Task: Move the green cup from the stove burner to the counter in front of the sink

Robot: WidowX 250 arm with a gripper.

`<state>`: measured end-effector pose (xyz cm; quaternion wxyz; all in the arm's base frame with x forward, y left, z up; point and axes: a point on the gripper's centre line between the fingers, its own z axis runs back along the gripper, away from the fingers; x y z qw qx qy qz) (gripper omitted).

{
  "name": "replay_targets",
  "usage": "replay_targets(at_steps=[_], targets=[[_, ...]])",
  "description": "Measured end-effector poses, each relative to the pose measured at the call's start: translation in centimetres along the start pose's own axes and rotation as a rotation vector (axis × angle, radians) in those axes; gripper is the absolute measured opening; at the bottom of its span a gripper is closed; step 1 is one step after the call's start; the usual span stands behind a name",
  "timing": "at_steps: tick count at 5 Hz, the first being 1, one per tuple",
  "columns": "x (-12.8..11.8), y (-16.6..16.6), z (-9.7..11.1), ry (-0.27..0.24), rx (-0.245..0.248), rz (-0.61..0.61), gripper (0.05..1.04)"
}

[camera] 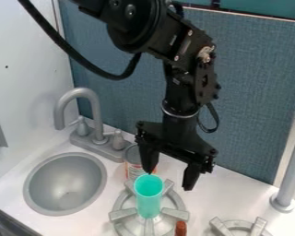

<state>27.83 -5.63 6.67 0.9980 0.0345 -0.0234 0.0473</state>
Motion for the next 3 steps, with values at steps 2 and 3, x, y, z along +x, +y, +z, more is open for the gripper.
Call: replay_targets(at_steps=[2,3], targets=[[1.3,0.3,-2.8,0.022,0.031,-0.028,1.000],[3.0,1.7,-4.7,0.011,0.064,-0.035,1.000]])
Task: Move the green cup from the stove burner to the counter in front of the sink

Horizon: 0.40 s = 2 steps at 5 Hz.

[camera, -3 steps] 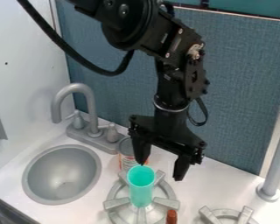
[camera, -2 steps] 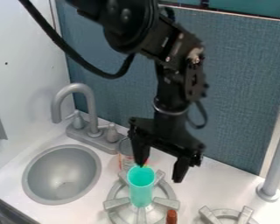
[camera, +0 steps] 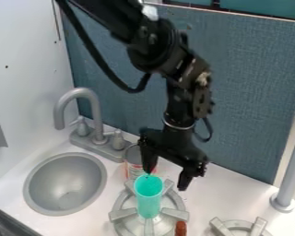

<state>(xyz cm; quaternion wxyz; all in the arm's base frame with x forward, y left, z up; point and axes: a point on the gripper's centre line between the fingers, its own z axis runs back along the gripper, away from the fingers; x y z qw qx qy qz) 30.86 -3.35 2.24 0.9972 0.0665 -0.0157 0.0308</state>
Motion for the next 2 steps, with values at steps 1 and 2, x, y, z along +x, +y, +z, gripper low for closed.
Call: replay_targets(at_steps=[1,2], targets=[[1.4,0.4,-1.8,0.001,-0.006,-0.009,1.000],[1.6,1.3,-3.0,0.030,-0.001,0.020,1.000]])
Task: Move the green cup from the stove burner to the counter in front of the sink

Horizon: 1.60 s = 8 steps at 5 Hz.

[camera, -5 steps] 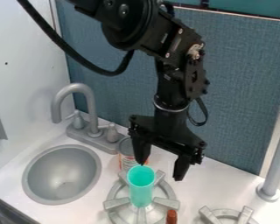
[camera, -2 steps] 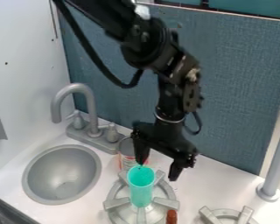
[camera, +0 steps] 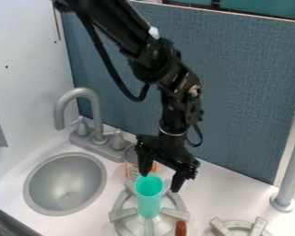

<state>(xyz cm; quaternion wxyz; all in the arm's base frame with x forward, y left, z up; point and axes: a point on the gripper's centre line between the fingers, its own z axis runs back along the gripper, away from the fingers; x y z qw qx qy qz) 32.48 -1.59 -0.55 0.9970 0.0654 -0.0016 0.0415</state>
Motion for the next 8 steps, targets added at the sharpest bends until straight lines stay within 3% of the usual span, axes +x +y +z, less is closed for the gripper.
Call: replay_targets(at_steps=[1,2,4,5,6,7,8], targets=[[-0.4,0.2,-0.9,0.052,0.016,0.013,1.000],[-0.7,0.6,-0.9,0.072,0.039,0.024,1.000],[-0.1,-0.3,-1.9,0.012,-0.031,0.001,1.000],[-0.1,-0.8,-2.7,0.016,-0.064,-0.008,1.000],[-0.5,-0.7,-3.8,0.060,-0.045,-0.003,1.000],[-0.6,-0.8,-4.6,0.083,-0.040,0.007,0.918],[-0.3,-1.0,-4.8,0.068,-0.050,-0.001,0.660]])
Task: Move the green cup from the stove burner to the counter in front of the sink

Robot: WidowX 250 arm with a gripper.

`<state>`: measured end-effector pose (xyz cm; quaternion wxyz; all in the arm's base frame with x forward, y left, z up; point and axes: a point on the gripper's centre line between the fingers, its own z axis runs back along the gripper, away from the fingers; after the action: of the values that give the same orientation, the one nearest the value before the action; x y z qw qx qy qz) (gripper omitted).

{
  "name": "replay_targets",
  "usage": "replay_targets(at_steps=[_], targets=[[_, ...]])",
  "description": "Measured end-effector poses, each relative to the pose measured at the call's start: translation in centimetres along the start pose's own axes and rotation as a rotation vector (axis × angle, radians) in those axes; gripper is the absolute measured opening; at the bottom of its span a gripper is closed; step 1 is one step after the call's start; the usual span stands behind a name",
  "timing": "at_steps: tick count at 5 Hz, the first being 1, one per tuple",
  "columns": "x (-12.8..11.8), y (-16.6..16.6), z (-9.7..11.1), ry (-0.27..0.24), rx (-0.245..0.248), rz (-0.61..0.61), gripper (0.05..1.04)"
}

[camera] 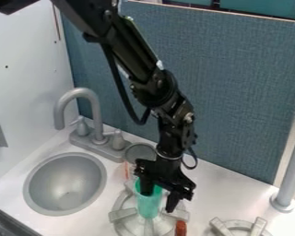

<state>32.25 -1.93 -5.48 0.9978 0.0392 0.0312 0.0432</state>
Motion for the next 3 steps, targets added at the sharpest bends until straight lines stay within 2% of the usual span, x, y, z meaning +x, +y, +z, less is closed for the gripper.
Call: replay_targets(at_steps=[1,2,3], targets=[[0.06,-0.01,-0.32,-0.011,-0.017,-0.001,0.344],[-0.14,0.25,-0.40,-0.006,-0.024,-0.015,0.173],[-0.73,0.84,0.57,0.010,-0.017,-0.008,0.107]])
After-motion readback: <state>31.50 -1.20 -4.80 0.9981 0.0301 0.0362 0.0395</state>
